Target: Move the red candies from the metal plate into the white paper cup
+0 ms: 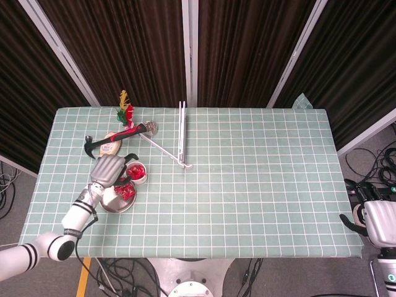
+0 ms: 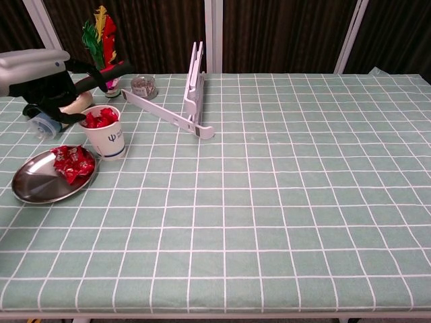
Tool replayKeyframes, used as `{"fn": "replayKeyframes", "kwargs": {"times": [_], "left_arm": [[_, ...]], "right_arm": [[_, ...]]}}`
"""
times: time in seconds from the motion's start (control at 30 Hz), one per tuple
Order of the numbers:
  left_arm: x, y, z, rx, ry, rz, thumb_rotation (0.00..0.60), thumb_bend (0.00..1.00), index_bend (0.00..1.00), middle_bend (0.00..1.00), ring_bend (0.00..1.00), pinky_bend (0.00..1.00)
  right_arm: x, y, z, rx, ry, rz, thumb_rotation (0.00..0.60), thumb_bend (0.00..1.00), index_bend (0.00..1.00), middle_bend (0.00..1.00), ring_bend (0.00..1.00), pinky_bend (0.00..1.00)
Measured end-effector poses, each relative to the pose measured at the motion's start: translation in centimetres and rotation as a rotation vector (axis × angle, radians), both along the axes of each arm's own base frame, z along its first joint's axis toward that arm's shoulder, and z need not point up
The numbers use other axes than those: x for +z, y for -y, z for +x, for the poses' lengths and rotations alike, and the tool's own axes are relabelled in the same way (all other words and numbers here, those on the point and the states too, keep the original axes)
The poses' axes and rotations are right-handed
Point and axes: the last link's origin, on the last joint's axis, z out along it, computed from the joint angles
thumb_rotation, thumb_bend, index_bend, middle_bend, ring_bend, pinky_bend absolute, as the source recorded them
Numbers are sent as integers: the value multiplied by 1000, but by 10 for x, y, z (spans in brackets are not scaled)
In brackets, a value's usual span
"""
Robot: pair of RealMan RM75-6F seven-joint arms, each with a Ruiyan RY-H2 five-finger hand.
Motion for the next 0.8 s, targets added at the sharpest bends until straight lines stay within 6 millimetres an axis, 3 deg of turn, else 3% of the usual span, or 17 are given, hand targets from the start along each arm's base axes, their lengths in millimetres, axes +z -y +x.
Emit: {"fn": "replayKeyframes", "kwargs": {"times": [0.1,0.23,0.3,0.4,0.47,0.67,0.8], "left_arm": [[16,10,-5,11,13,30,600,330,297,900,942,1000],[42,25,-22,43,28,112,600,330,296,794,806,991],[57,35,-35,69,28,168,600,328,306,673,645,865],[78,52,-56,102,0,249,600,326,318,502,435,564],[89,65,-70,116,-37,305,600,326,317,435,362,434],[109,115,-102,167,-136,412,600,326,319,402,337,371],[111,142,-110,204,-184,399,600,326,319,380,321,348]], "right_arm": [[1,0,-1,-2,1,-2,600,111,170,323,196,482],[1,1,-2,-1,7,0,600,111,170,321,194,481],[1,1,-2,1,13,3,600,111,168,305,180,449],[0,0,-4,5,27,12,600,114,151,266,121,342],[-2,-1,-5,9,35,22,600,118,142,243,88,293],[-10,-3,-8,32,56,37,600,124,136,206,44,251],[-14,-8,-10,35,65,39,600,126,135,193,31,237]]}}
